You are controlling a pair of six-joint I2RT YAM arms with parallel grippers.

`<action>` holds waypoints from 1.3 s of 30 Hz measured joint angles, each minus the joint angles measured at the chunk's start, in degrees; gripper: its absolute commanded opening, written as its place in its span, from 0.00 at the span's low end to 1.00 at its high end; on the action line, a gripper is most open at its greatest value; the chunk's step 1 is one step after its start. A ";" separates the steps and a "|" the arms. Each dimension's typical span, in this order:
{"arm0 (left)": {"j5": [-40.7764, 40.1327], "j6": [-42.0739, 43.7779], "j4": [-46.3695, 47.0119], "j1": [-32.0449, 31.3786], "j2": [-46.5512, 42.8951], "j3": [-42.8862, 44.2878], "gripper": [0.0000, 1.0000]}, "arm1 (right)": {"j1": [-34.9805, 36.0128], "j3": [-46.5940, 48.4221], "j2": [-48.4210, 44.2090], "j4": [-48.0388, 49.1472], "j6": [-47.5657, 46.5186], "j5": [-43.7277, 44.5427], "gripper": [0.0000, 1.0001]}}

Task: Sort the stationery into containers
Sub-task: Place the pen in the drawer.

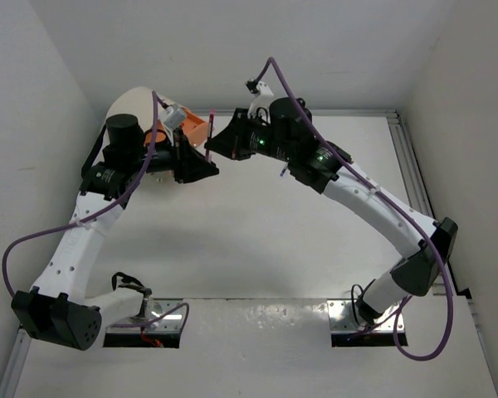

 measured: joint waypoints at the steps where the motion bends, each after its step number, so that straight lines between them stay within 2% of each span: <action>1: -0.39 0.04 0.00 0.00 0.00 0.00 0.27 | 0.07 0.46 0.00 0.42 0.48 0.11 0.00; 2: -0.81 0.02 0.00 0.00 0.00 0.00 0.17 | 0.13 0.83 0.00 0.76 0.76 0.28 0.00; 4: -2.05 -0.11 0.11 0.17 -0.02 0.00 0.05 | 0.22 1.07 0.00 0.85 1.11 0.81 0.00; 5: -2.45 0.09 0.20 0.28 0.00 0.02 0.03 | 0.24 1.07 0.00 0.96 1.11 1.07 0.00; 6: -2.93 0.13 0.15 0.61 -0.02 0.02 0.00 | 0.24 1.07 0.04 0.96 1.18 1.22 0.04; 8: -3.32 0.17 0.04 0.83 -0.04 0.26 0.00 | 0.17 1.07 0.07 1.09 1.42 1.42 0.27; 9: -3.63 0.61 -0.72 1.25 0.04 0.87 0.00 | -0.09 1.05 0.04 1.40 1.70 1.40 0.45; 12: -6.78 5.09 -7.17 3.72 2.91 8.17 0.00 | -1.53 0.57 -0.15 1.49 1.75 1.22 0.60; 18: -24.24 21.29 -24.28 6.38 18.93 37.55 0.00 | -11.02 -4.72 -2.45 0.37 -0.13 1.88 0.60; 20: -29.97 25.77 -28.17 6.71 22.64 41.57 0.00 | -14.43 -7.30 -3.72 -0.13 -1.46 2.38 0.60; 23: -37.81 31.08 -33.90 7.37 27.17 43.10 0.03 | -18.29 -11.08 -5.81 -1.03 -3.72 2.51 0.60; 27: -44.50 35.74 -39.32 7.82 33.42 42.71 0.04 | -19.87 -12.85 -6.80 -2.89 -5.86 1.86 0.60; 33: -49.03 38.42 -41.27 8.24 37.05 39.32 0.05 | -19.91 -14.58 -7.28 -3.17 -7.04 -0.74 0.60; 36: -49.62 39.04 -41.22 8.24 37.31 39.32 0.09 | -19.91 -15.52 -7.28 -3.41 -7.52 -1.60 0.60; 39: -49.62 39.28 -41.22 8.24 37.70 39.32 0.19 | -19.93 -15.82 -7.26 -4.13 -7.76 -2.19 0.61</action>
